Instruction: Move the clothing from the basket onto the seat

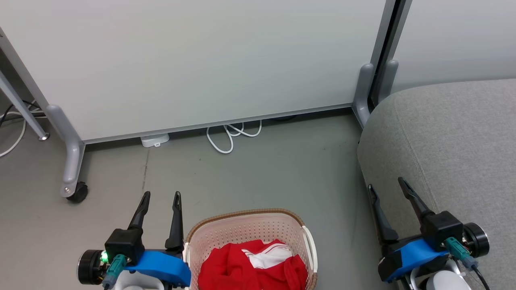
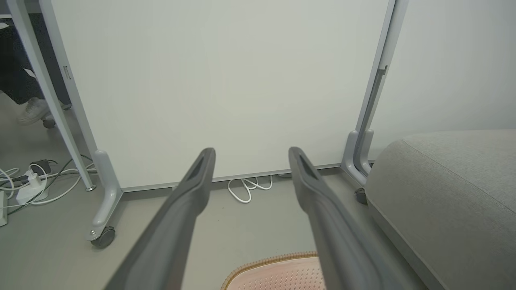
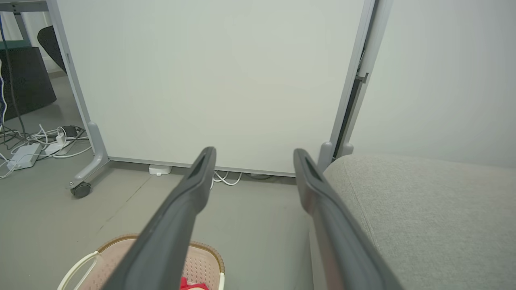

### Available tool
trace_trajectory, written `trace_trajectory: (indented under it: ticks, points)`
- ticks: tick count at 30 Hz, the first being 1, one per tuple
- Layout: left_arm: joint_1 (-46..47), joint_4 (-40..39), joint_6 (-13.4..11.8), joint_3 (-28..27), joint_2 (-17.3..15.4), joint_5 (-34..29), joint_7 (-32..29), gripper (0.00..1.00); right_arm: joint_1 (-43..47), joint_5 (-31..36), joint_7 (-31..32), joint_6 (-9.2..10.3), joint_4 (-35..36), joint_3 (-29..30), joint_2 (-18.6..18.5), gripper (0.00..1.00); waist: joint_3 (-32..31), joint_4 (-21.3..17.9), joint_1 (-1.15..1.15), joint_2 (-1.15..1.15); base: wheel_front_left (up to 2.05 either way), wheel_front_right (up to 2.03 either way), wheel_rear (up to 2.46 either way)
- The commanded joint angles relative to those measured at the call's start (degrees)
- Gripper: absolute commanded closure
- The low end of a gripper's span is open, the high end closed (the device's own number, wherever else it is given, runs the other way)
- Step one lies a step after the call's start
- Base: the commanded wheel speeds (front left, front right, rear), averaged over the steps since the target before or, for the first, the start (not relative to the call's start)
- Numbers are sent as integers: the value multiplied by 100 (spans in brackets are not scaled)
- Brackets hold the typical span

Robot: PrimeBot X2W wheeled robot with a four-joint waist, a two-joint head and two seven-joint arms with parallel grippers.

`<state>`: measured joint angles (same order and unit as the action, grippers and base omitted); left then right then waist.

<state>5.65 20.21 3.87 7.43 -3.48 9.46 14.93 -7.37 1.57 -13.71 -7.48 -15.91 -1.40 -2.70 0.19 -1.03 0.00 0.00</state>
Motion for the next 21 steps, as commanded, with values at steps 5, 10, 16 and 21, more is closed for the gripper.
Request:
trace_trajectory:
  ticks: [5,10,16,21]
  points:
    - [-8,18,11,-7,6,-49,36,0,-66,21,-24,-2,26,-25,-33,0,41,-21,0,0,0,0,0]
    - [49,1,16,-17,12,-55,36,0,-80,12,-23,-2,57,-23,-32,0,125,-26,0,0,0,0,0]
    - [103,117,51,-1,22,-13,35,0,-155,-6,-23,-2,78,-79,-31,0,296,-70,0,0,0,0,0]
    - [275,485,86,60,23,-5,35,0,-344,-19,-20,-2,158,-213,-31,0,716,-271,0,0,0,0,0]
